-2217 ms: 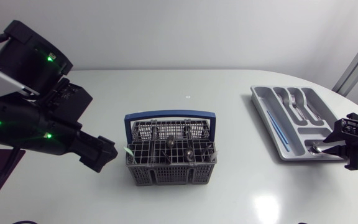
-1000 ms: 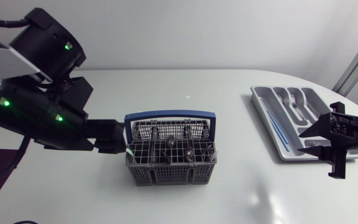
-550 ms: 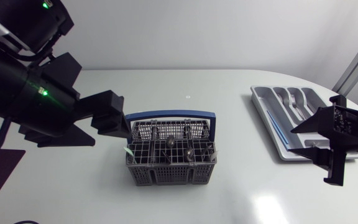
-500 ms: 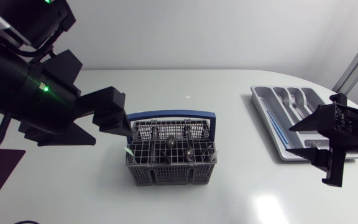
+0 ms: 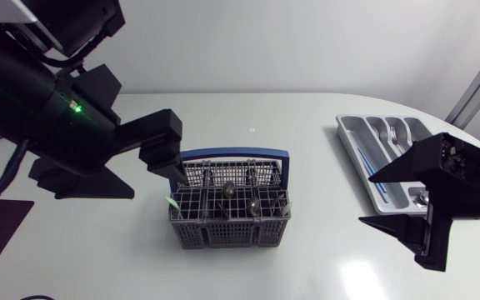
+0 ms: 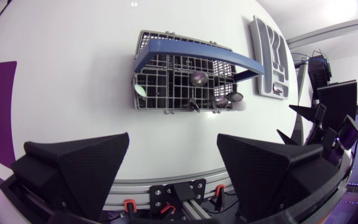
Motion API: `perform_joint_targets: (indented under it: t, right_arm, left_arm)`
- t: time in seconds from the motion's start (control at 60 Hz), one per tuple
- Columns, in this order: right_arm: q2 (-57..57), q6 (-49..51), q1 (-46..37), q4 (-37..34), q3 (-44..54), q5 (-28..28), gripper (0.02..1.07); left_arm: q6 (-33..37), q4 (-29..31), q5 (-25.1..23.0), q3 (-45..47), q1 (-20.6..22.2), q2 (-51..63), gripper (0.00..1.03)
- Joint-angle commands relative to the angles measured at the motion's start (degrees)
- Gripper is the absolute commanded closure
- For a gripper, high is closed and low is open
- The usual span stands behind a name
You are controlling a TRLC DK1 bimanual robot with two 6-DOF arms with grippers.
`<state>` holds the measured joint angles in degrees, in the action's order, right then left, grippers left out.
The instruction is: Unload the cutlery basket into the drawer organizer.
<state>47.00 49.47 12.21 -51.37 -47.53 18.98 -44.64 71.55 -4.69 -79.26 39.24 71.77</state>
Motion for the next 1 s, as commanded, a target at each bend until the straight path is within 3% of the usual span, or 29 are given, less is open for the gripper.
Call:
perform_joint_targets:
  t: [0.0, 0.4, 0.983]
  right_arm:
    - [1.07, -5.00, 1.94, -1.45, -1.69, -0.35, 0.16]
    - [1.78, -12.21, 8.45, -0.74, -0.64, -0.44, 0.14]
    - [3.45, -18.98, 14.95, 7.25, 5.43, -3.60, 0.14]
  left_arm:
    - [-2.55, 0.52, -0.23, -0.54, 0.22, 0.74, 0.04]
    - [-7.74, -5.54, 0.47, 8.60, -3.91, 0.83, 0.04]
    - [-18.29, -10.11, 0.73, 15.02, -9.54, 0.13, 0.05]
